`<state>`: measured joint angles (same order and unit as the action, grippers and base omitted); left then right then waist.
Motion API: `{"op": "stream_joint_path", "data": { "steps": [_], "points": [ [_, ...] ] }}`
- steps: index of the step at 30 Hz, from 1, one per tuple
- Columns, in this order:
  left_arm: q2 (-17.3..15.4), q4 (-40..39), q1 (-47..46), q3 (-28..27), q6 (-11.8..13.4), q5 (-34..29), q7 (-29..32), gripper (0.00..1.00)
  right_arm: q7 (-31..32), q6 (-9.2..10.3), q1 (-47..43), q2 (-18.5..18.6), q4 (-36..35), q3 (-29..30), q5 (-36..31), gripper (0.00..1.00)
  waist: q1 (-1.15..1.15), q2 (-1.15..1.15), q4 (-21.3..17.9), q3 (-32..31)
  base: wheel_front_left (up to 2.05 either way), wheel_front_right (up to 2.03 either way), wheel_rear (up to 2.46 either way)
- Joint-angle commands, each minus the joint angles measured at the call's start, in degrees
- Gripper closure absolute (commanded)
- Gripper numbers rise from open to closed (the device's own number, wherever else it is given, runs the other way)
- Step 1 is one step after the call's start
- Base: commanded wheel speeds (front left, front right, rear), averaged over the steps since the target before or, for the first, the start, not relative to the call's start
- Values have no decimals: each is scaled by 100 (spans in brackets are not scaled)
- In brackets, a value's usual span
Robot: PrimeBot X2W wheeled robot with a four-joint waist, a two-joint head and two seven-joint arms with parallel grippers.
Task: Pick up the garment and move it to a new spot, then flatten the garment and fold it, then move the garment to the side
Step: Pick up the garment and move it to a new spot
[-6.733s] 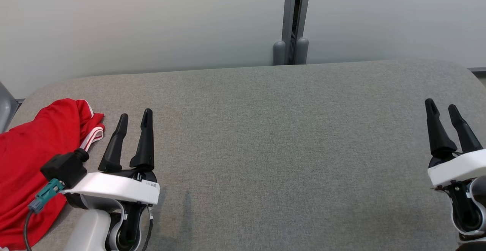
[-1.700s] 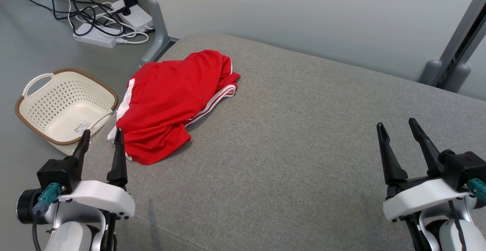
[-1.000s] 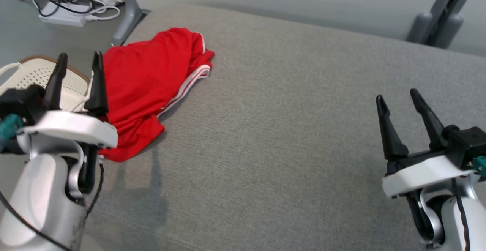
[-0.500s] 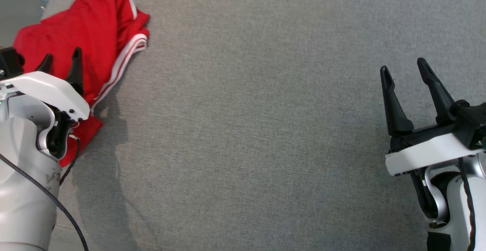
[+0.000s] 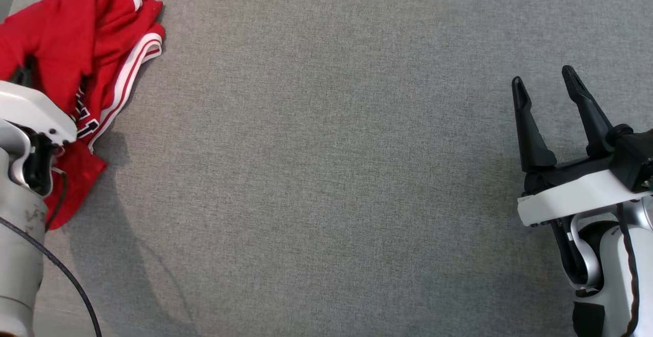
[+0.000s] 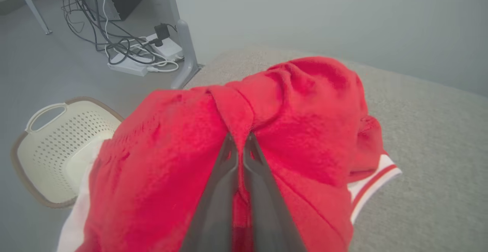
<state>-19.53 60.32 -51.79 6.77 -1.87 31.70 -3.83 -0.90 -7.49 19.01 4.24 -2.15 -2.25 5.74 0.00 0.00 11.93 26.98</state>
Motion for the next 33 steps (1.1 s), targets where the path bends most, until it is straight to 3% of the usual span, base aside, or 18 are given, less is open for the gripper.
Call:
{"op": "stream_joint_path", "data": {
  "steps": [1,9,17,21,29,33],
  "points": [
    [-69,11,-119,3,30,-58,-117,100,-44,-1,39,19,9,32,-15,0,0,0,13,-26,0,0,0],
    [-318,-434,-321,-88,100,-162,-976,100,-154,-1,-113,-15,21,204,-16,0,0,0,64,-413,0,0,0],
    [-473,-1963,408,-269,278,-258,-1111,100,-275,-1,-442,-93,161,258,117,0,0,0,-58,-1157,0,0,0],
    [-438,-3156,1198,-299,561,-290,-1058,100,-304,-1,-661,-113,205,282,200,0,0,0,-178,-1508,0,0,0],
    [-254,-6191,3025,-177,1425,-431,-400,100,-241,-1,-916,-124,64,359,334,0,0,0,-529,-1680,0,0,0],
    [-158,-6958,3428,82,1563,-515,-121,100,-261,-1,-915,-125,23,302,418,0,0,0,-813,-1625,0,0,0]
  ]
}}
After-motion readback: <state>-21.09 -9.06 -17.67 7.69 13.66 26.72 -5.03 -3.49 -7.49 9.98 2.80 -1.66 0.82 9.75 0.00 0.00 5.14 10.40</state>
